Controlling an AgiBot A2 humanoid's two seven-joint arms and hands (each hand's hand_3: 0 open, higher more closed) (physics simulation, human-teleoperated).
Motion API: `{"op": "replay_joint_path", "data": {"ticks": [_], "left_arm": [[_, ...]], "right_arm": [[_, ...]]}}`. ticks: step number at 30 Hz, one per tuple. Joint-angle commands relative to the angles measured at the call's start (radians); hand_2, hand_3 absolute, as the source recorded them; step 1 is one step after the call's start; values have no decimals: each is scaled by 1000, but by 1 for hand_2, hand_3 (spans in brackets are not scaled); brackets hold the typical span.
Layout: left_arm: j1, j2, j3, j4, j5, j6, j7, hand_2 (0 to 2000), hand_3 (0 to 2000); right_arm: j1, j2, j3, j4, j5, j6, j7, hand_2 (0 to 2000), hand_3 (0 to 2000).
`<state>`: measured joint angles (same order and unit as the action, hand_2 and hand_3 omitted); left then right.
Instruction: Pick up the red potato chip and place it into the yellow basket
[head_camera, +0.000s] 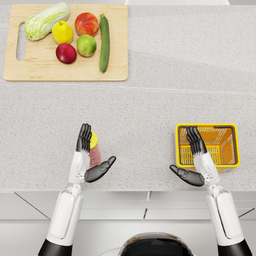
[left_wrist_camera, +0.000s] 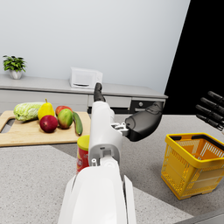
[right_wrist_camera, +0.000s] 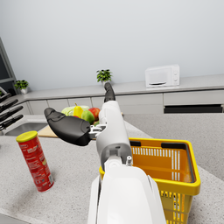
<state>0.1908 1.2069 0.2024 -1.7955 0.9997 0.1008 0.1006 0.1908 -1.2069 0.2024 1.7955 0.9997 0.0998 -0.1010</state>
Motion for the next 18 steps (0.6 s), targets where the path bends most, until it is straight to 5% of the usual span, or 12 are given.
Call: {"op": "replay_joint_path", "data": {"ticks": [1, 12, 18], "left_arm": [[0, 0, 0, 0, 0, 0, 0, 0, 0], [2, 1, 30, 16, 0, 0, 0, 0, 0], [31, 28, -142, -18, 0, -87, -87, 0, 0]], "right_arm": [[0, 0, 0, 0, 0, 0, 0, 0, 0], [0, 0, 0, 0, 0, 0, 0, 0, 0], [37, -32, -87, 75, 0, -81, 82, 0, 0]]}}
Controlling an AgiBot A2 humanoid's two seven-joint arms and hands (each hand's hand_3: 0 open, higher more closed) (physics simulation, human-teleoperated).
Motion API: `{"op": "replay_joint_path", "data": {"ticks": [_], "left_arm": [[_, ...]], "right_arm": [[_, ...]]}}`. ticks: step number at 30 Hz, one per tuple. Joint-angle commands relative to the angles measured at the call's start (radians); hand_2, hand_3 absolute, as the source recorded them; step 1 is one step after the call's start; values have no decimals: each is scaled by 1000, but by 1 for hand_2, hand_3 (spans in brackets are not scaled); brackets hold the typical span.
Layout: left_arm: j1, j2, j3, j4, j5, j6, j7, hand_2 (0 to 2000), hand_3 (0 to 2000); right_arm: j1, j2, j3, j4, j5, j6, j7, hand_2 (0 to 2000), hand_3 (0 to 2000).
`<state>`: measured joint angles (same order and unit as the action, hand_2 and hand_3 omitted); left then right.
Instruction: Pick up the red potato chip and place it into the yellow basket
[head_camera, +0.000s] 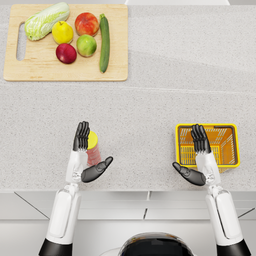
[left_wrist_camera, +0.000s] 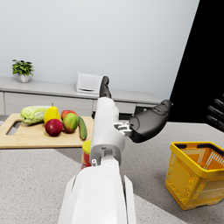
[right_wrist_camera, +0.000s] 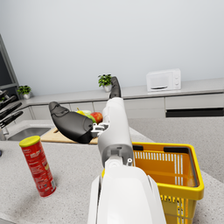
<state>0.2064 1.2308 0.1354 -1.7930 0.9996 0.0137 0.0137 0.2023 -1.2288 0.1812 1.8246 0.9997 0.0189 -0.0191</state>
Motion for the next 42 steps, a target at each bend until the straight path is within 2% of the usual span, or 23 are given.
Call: {"op": "replay_joint_path", "data": {"ticks": [1, 5, 10, 15, 27, 33, 34, 35, 39, 41, 42], "left_arm": [[15, 6, -96, -28, 0, -4, -4, 0, 0], [34, 16, -155, -21, 177, -11, -11, 0, 0], [20, 25, -107, 81, 338, -13, -13, 0, 0], [3, 32, -45, 219, 372, -14, -14, 0, 0], [116, 92, 3, 600, 379, -14, -14, 0, 0], [169, 118, -5, 705, 379, -14, -14, 0, 0], [175, 121, -9, 725, 379, -14, -14, 1361, 327], [169, 123, -6, 713, 379, -26, -15, 2000, 653], [154, 127, -13, 681, 380, -32, -15, 2000, 1960], [154, 130, -12, 684, 380, -13, -17, 2000, 2000], [139, 129, -16, 629, 380, -14, -17, 2000, 2000]], "right_arm": [[25, -12, -82, 54, 44, -5, 5, 0, 0], [8, -16, -163, 70, 222, -15, 15, 0, 0], [8, -25, -175, 76, 383, -18, 18, 0, 0], [-23, -29, -135, 79, 417, -19, 19, 0, 0], [-49, -45, -79, 86, 424, -19, 19, 0, 0], [-50, -57, -74, 85, 425, -19, 19, 0, 0], [-47, -60, -79, 81, 425, -19, 19, 0, 0], [-47, -62, -80, 81, 425, -19, 19, 0, 0], [-48, -69, -67, 78, 425, -19, 19, 0, 0], [-42, -76, -60, 82, 425, -19, 19, 0, 0], [-43, -78, -61, 82, 425, -19, 19, 0, 0]]}}
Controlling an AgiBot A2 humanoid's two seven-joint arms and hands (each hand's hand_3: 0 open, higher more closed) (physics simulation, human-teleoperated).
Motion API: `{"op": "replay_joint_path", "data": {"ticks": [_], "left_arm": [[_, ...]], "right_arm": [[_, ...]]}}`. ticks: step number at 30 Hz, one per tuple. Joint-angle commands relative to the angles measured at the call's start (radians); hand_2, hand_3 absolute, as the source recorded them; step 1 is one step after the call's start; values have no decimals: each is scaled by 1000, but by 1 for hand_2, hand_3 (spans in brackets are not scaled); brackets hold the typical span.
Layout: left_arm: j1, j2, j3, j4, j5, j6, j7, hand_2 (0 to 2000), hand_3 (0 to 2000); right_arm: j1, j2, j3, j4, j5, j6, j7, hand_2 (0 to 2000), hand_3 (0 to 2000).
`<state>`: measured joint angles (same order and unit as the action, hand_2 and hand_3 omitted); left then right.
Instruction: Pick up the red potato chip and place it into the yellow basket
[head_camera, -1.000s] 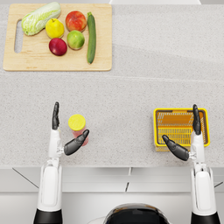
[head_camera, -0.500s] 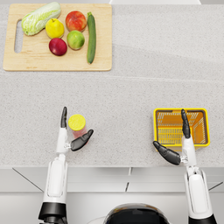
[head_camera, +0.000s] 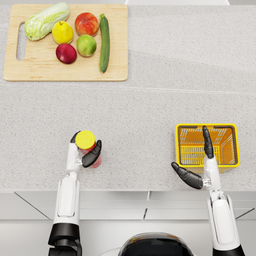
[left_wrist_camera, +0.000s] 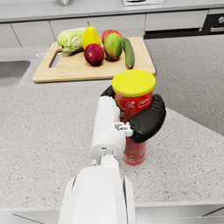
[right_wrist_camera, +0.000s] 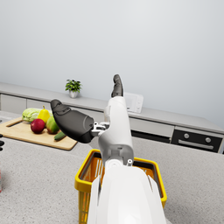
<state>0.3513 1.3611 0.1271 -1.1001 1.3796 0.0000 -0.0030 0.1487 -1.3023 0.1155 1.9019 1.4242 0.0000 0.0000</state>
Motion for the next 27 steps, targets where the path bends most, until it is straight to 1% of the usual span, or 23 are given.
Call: {"op": "replay_joint_path", "data": {"ticks": [1, 2, 3, 4, 6, 7, 8, 10, 13, 19, 20, 21, 22, 23, 24, 25, 26, 27], "left_arm": [[-41, -7, -6, -216, 0, -1, 1, 2000, 2000], [-50, -7, -7, -370, 1, -8, 3, 2000, 2000], [-15, 4, -4, -444, 1, -21, 6, 2000, 2000], [101, 67, 31, -583, 1, -31, 5, 2000, 2000], [135, 99, 45, -614, 1, -45, 5, 2000, 2000], [146, 109, 55, -628, 0, -49, 5, 2000, 2000], [172, 132, 73, -642, 0, -53, 5, 2000, 2000], [193, 154, 95, -650, 0, -59, 0, 2000, 2000], [207, 176, 134, -656, -1, -64, -1, 2000, 2000], [222, 199, 268, -637, -1, -67, -4, 2000, 2000], [227, 207, 282, -629, -1, -67, -5, 2000, 2000], [457, -123, 640, -625, -1, -67, -5, 2000, 2000], [274, 127, 373, -626, -1, -67, -3, 2000, 2000], [278, 122, 386, -627, 0, -74, -3, 2000, 2000], [280, 128, 390, -624, 0, -67, -1, 2000, 2000], [280, 129, 397, -625, 1, -64, 1, 2000, 2000], [279, 127, 405, -633, 2, -57, 1, 2000, 2000], [279, 125, 410, -636, 4, -50, 2, 2000, 2000]], "right_arm": [[11, -6, 4, 5, 0, 0, 0, 0, 0], [15, -10, 24, -2, 0, 0, 0, 0, 0], [29, -20, 64, -21, 0, 0, 0, 0, 0], [106, -97, 147, -81, 0, 0, 0, 0, 0], [132, -125, 169, -100, 0, 0, 0, 0, 0], [147, -127, 180, -108, 0, 0, 0, 0, 0], [169, -145, 196, -123, 0, 0, 0, 0, 0], [188, -161, 204, -136, 0, 0, 0, 0, 0], [219, -186, 206, -161, 0, 0, 0, 0, 0], [293, -239, 222, -217, 0, 0, 0, 0, 0], [304, -247, 223, -226, 44, 0, 0, 0, 0], [309, -251, 228, -234, 88, 5, 0, 0, 0], [310, -253, 230, -235, 120, 14, 0, 0, 0], [316, -258, 234, -235, 144, 26, 0, 0, 0], [322, -263, 237, -242, 160, 27, 0, 0, 0], [349, -221, 283, -241, 172, 33, 0, 0, 0], [342, -259, 257, -241, 182, 25, -1, 0, 0], [342, -258, 259, -241, 188, 26, -1, 0, 0]]}}
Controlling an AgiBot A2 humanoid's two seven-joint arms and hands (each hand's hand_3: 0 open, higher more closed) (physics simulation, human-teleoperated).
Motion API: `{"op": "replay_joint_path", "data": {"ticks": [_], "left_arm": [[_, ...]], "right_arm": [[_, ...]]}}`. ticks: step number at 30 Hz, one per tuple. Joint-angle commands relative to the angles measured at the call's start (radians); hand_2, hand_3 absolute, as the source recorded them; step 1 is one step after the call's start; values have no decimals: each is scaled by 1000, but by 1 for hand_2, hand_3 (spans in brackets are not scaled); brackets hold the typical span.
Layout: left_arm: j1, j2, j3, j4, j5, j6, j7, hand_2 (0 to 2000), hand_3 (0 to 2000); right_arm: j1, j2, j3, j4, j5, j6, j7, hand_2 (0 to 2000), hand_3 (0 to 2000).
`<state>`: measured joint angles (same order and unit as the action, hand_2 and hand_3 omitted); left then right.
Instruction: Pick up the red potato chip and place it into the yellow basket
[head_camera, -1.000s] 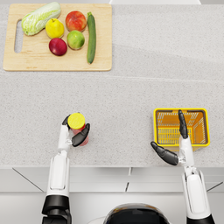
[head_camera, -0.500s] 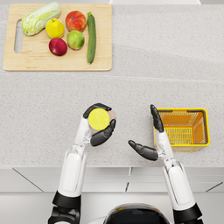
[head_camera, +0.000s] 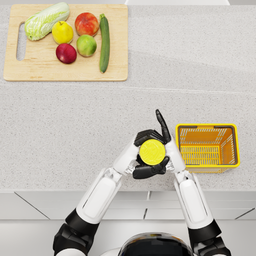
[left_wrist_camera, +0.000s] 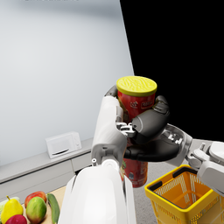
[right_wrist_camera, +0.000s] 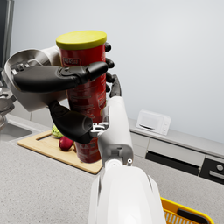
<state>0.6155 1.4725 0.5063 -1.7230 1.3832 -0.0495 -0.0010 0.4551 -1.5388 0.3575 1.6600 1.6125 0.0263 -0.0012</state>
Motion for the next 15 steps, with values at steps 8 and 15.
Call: {"op": "replay_joint_path", "data": {"ticks": [8, 15], "left_arm": [[12, -25, 27, -69, 1, 22, -3, 0, 1347], [-8, -26, -449, -132, -3, 23, -1, 0, 0]], "right_arm": [[45, 6, 24, 8, 13, 159, 4, 2000, 2000], [108, -15, -283, 52, 14, 186, 11, 2000, 2000]]}}
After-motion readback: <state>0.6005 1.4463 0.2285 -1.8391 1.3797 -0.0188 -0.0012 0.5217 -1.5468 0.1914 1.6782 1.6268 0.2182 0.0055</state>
